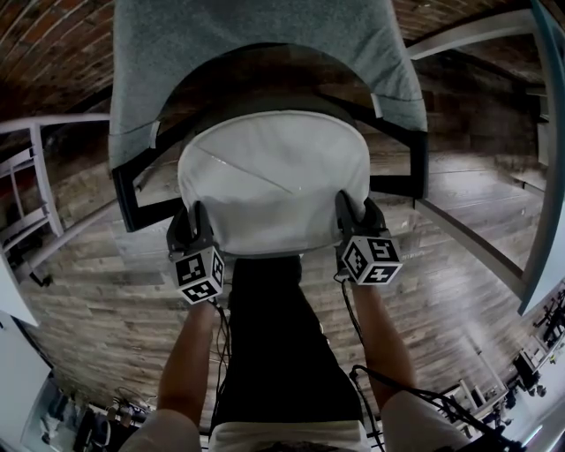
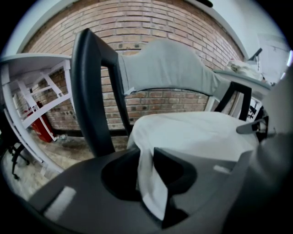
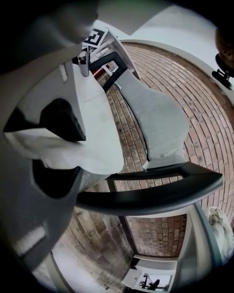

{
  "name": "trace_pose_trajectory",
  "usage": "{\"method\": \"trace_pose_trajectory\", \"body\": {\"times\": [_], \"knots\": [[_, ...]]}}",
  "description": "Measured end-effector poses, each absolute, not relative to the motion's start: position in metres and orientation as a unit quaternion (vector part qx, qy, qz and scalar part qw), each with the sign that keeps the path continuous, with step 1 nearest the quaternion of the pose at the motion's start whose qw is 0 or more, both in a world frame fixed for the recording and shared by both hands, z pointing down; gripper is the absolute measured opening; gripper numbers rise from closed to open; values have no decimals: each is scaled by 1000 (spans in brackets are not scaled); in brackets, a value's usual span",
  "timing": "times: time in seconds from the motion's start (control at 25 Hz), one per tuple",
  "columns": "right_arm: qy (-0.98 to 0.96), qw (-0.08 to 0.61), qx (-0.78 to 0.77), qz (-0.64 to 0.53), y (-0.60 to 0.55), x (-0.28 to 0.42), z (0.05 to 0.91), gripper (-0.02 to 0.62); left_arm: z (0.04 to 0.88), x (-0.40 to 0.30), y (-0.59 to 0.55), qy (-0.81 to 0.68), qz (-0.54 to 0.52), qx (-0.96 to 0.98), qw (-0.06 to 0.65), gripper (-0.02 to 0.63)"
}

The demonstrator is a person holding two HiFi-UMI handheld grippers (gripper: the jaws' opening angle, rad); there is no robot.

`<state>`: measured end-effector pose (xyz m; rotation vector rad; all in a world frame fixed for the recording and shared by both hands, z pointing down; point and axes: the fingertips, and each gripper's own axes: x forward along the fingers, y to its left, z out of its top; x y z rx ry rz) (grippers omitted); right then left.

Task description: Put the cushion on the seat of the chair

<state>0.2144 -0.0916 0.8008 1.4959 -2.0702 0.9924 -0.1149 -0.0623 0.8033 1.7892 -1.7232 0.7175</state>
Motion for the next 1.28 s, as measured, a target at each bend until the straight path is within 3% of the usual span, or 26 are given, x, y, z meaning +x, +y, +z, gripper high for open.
{"method": "trace_pose_trajectory", "body": {"times": [0.2,0.36,1.28], "knots": [[-727,184,552,365,-92,220,797,157,802,-120,-61,-644,268,660,278,86],[-722,212,560,346,-92,225,795,194,799,-123,-60,-645,272,658,277,108],[-704,236,587,323,-90,235,786,212,768,-118,-43,-628,271,682,256,121]]}}
